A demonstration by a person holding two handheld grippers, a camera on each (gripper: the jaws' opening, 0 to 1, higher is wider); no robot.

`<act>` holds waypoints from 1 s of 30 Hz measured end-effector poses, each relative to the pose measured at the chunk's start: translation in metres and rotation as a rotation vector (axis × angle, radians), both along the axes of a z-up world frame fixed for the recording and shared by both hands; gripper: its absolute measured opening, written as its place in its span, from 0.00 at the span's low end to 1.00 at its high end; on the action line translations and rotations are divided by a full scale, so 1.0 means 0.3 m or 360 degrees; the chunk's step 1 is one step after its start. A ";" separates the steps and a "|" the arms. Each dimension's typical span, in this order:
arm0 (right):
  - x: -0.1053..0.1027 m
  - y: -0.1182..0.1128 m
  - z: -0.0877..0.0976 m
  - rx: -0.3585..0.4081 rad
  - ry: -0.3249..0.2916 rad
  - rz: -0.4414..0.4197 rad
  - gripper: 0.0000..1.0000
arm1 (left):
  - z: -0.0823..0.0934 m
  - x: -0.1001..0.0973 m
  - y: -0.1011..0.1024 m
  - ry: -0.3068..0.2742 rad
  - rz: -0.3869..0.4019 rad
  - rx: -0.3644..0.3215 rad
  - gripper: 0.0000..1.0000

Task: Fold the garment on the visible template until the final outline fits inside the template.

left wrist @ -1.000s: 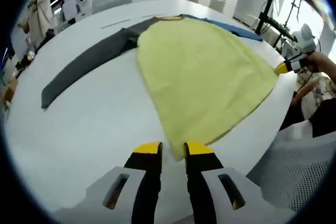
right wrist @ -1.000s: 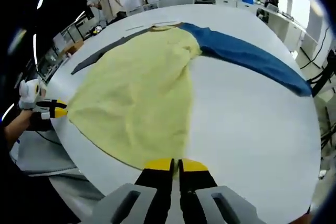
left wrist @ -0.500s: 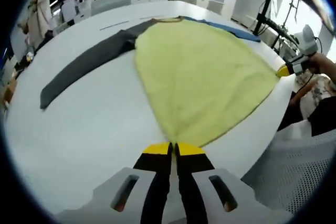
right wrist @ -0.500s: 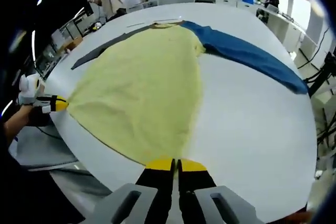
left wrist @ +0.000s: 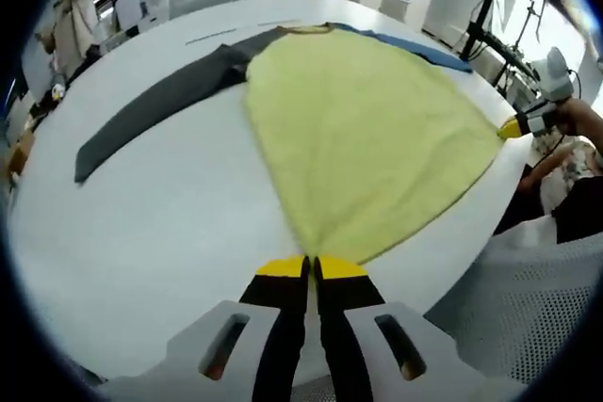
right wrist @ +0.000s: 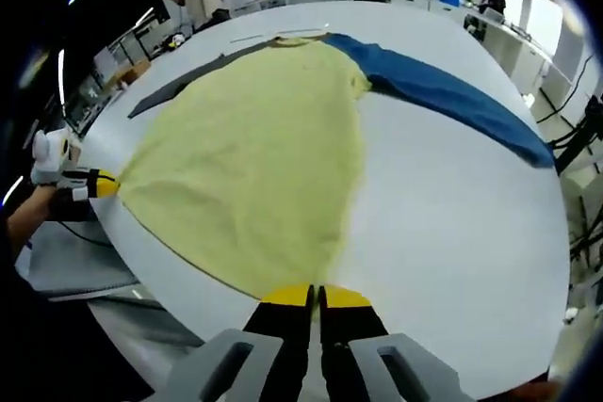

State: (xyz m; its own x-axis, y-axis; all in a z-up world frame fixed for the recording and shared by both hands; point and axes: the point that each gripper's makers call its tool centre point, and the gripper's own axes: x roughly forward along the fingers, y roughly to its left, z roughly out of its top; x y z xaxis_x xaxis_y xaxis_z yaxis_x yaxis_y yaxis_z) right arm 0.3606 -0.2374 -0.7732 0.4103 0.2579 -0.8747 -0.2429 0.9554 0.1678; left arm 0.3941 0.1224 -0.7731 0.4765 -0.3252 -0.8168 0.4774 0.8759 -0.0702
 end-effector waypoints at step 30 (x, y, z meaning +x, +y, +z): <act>0.006 0.035 0.033 -0.0004 -0.0120 0.0215 0.20 | 0.056 0.036 -0.013 -0.0161 -0.0040 -0.0108 0.29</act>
State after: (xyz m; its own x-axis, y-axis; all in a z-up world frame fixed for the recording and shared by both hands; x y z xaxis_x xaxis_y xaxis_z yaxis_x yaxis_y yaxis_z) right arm 0.3625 -0.2268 -0.7634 0.4368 0.3129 -0.8434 -0.3812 0.9136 0.1415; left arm 0.4050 0.1186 -0.7563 0.5463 -0.3912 -0.7406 0.5069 0.8583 -0.0795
